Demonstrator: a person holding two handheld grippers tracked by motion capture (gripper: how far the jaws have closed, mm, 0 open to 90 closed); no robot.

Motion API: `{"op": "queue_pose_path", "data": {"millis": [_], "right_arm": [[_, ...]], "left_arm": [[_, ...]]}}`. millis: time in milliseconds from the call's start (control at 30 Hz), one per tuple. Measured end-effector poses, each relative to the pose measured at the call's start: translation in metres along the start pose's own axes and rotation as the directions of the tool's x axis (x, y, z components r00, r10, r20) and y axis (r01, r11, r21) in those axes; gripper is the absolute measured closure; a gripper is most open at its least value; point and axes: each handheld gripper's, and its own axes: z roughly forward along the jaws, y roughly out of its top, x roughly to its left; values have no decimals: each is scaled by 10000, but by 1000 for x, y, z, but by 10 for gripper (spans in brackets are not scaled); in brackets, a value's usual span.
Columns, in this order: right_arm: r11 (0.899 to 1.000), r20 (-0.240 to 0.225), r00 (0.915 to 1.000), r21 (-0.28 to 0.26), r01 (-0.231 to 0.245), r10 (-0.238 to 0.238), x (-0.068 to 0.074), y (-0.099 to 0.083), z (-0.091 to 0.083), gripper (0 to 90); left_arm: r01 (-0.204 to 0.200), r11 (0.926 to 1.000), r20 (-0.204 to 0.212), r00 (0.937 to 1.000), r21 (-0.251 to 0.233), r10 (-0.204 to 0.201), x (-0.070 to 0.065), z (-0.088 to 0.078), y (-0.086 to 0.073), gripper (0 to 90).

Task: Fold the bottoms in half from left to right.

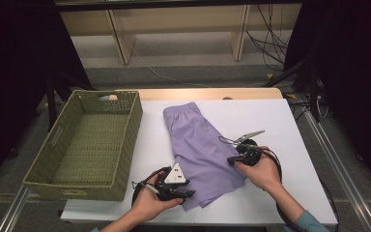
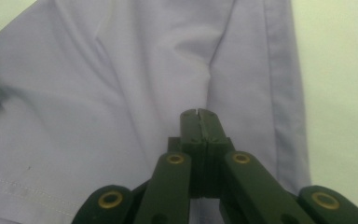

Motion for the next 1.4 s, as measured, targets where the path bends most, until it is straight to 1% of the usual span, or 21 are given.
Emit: {"op": "queue_pose_path", "data": {"millis": [33,167,367,433,700,833,933,1033,1200,1267,1333,1367,1400], "right_arm": [[10000,48,10000,43,67,-67,-1,0,0,900],[10000,195,9998,19,25,-25,-3,1,-2,900],[9997,530,9985,-186,133,-123,-8,5,-11,900],[9996,665,9977,-246,162,-145,-9,6,-13,900],[9981,808,9967,-617,83,-33,-15,9,-19,900],[9975,1154,9933,-697,148,-66,-20,8,-19,900],[9982,1309,9914,-592,90,-12,-26,6,-15,900],[9988,1345,9909,-492,19,47,-30,3,-10,900],[9995,1541,9880,-280,139,-94,-36,0,-4,900],[9999,1544,9880,-150,22,2,-37,-1,-1,900],[10000,1553,9879,11,7,-9,-38,-3,2,900],[9998,1549,9878,167,122,-146,-38,-4,2,900],[9998,1562,9877,191,31,-60,-37,-5,3,900]], "left_arm": [[-33,10000,-1,10000,3,33,0,0,0,563],[6,9999,-22,10000,-168,-7,0,-1,1,557],[111,9985,-37,9999,-528,-113,0,-2,3,546],[95,9984,-72,9999,-549,-99,0,-2,3,538],[30,9985,-73,10000,-542,-34,0,-1,4,529],[-18,9985,-86,10000,-540,13,0,-1,5,521],[-57,9985,-41,10000,-545,55,-2,1,5,519],[-178,9988,30,9998,-458,180,-3,3,6,516],[-325,9985,124,9994,-439,331,-6,6,7,505],[-293,9985,152,9994,-472,301,-7,7,7,502],[-346,9984,145,9993,-458,353,-8,7,7,494],[-341,9983,148,9993,-475,349,-8,7,8,489],[-370,9983,160,9992,-454,378,-8,7,8,484]]}}
